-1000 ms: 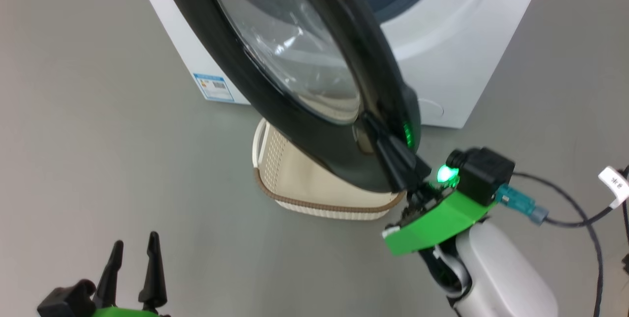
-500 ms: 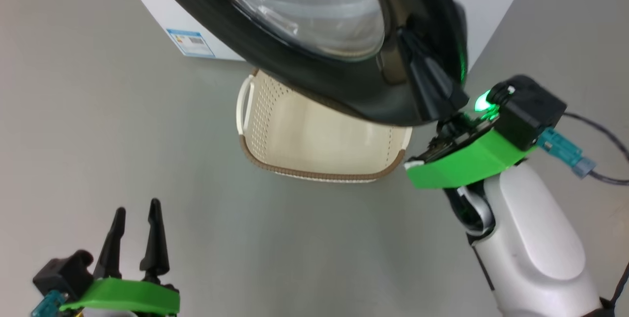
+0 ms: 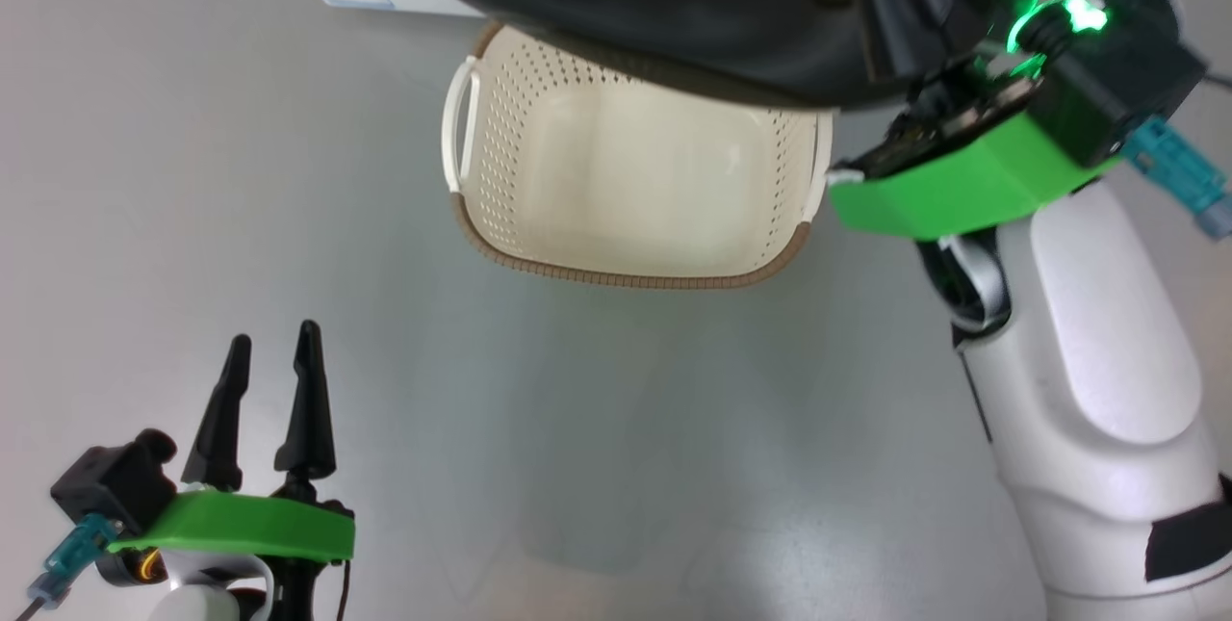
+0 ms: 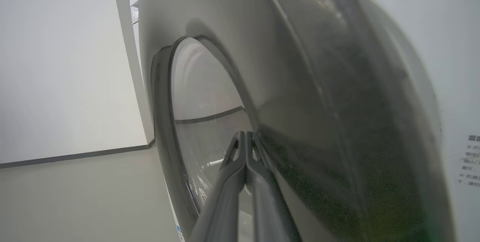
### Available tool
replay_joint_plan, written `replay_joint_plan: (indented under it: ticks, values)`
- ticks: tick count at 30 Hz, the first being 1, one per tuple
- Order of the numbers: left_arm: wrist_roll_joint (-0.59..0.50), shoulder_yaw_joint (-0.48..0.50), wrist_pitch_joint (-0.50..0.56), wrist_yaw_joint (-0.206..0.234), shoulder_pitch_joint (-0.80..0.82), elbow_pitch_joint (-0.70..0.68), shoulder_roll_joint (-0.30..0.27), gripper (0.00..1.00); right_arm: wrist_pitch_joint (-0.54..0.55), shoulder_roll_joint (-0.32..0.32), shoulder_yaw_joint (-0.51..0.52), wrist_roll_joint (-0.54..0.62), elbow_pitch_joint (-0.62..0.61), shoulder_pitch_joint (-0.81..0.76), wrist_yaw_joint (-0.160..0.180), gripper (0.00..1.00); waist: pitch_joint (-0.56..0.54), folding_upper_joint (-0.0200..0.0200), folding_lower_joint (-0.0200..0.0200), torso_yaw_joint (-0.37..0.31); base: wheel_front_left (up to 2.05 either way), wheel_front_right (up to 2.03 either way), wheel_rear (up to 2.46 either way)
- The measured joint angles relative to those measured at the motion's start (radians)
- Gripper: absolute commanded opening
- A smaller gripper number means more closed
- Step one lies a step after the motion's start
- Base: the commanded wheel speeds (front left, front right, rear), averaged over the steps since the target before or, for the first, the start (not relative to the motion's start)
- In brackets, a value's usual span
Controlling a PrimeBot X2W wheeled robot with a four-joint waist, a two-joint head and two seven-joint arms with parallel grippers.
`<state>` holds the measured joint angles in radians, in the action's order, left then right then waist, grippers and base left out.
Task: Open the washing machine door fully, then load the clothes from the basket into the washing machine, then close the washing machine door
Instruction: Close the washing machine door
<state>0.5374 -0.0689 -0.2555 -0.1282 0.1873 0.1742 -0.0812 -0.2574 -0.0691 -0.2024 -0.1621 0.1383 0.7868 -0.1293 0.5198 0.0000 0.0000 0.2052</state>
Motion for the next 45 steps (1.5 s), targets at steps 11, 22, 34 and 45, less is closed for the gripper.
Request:
replay_joint_plan:
  ticks: [11, 22, 34, 45]
  values:
    - [0.006, -0.002, 0.0, 0.0, 0.0, -0.013, -0.006, 1.0, 0.0, -0.003, 0.054, 0.11, 0.029, 0.115, 0.0, 0.0, 0.046, 0.0001, 0.0, 0.007, 0.0, 0.0, 0.0]
    - [0.032, -0.038, 0.0, 0.0, 0.002, -0.034, -0.018, 1.0, -0.001, -0.005, 0.094, 0.191, 0.105, 0.293, 0.0, 0.0, 0.098, 0.0, 0.0, 0.025, 0.0, 0.0, 0.0]
    - [0.032, -0.058, 0.0, 0.0, -0.001, -0.028, -0.021, 1.0, -0.001, -0.068, 0.195, 0.299, 0.219, 0.387, 0.0, 0.0, 0.063, 0.0, 0.0, 0.05, 0.0, 0.0, 0.0]
    - [0.049, -0.058, 0.0, 0.0, -0.005, -0.002, -0.004, 1.0, -0.019, -0.082, 0.255, 0.388, 0.315, 0.429, -0.013, 0.0, 0.04, 0.0, 0.0, 0.079, 0.0, 0.0, 0.0]
